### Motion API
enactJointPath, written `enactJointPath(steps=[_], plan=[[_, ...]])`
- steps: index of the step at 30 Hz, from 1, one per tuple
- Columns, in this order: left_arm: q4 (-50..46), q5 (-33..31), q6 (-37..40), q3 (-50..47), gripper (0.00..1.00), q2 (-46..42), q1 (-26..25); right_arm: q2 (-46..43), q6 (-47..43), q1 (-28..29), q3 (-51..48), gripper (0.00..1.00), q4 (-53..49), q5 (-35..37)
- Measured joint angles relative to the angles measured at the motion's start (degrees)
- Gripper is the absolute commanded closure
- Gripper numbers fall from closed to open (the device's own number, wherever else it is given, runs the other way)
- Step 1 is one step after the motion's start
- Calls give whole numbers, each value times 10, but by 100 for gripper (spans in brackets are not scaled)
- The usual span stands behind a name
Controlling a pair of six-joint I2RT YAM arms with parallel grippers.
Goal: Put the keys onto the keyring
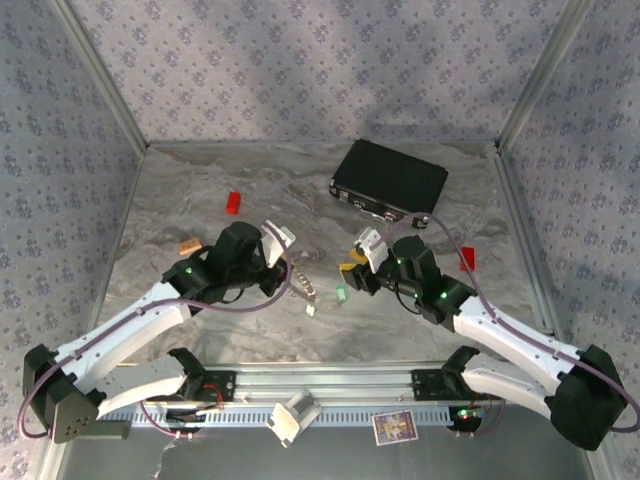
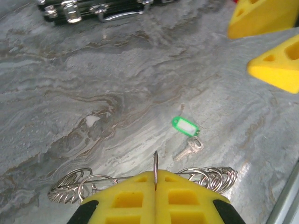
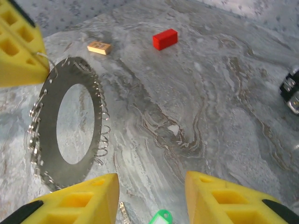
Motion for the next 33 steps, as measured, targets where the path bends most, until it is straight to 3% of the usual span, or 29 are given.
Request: enactJointPath(steps=[6,15,22,33], plan=[[-22,-68,-148,16,100,23,3,1,24,23,25,57,-9,6],[-157,-128,-426,141,100,90,5,59,-87,133,23,59,117,-11],[-221,-105,-631,158,100,101,11,181,-132,165,24,62,216,0],[-243,-34,-808,151,100,105,27,250,-174,169,24,67,330,22]])
